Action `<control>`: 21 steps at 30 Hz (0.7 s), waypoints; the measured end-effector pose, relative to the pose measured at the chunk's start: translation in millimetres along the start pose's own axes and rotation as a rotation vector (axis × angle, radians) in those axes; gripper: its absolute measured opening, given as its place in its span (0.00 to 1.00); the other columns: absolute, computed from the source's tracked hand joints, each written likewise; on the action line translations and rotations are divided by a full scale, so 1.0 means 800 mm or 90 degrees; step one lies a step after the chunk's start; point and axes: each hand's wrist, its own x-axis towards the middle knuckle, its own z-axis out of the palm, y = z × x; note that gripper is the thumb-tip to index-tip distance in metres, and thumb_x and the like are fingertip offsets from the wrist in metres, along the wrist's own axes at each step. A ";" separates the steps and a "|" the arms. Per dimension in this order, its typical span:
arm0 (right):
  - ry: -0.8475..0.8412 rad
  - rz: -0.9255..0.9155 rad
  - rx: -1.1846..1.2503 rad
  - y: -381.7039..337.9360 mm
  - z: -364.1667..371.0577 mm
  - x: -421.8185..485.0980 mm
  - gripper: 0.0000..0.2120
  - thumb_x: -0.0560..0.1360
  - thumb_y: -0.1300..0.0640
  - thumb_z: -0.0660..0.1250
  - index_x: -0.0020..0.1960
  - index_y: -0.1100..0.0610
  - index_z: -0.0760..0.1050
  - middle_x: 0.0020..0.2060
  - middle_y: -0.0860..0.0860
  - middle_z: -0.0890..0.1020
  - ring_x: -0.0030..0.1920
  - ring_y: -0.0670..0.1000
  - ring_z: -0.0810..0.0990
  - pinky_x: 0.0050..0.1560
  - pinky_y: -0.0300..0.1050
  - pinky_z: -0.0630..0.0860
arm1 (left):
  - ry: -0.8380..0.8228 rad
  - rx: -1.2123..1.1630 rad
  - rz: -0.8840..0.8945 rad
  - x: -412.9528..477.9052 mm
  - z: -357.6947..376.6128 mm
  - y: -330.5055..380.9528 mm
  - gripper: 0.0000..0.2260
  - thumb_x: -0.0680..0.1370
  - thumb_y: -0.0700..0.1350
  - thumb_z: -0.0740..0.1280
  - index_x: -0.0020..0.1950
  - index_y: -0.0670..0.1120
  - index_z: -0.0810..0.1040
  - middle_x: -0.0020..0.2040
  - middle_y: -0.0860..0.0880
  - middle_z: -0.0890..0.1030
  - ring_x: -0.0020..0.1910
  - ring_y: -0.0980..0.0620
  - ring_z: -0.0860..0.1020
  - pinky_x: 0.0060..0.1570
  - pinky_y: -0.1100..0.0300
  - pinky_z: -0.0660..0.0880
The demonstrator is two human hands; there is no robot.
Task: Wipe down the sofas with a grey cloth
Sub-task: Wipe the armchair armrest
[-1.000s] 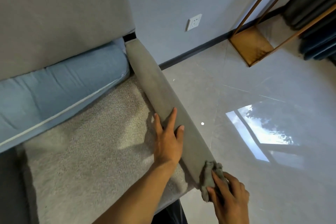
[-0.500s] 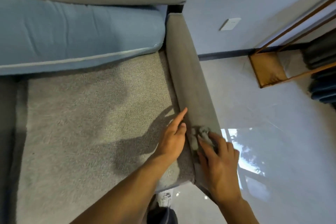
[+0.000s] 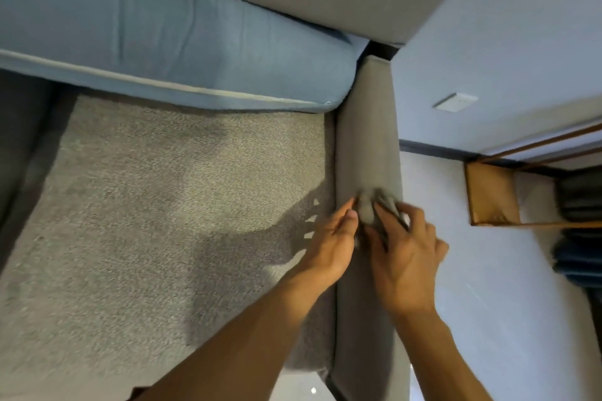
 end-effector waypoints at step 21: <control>-0.064 -0.148 0.010 -0.001 0.020 0.179 0.21 0.76 0.48 0.68 0.69 0.44 0.74 0.66 0.52 0.70 0.61 0.61 0.69 0.55 0.52 0.58 | 0.071 -0.028 0.109 0.063 0.021 -0.010 0.30 0.79 0.60 0.64 0.80 0.64 0.60 0.79 0.61 0.64 0.76 0.69 0.62 0.76 0.63 0.61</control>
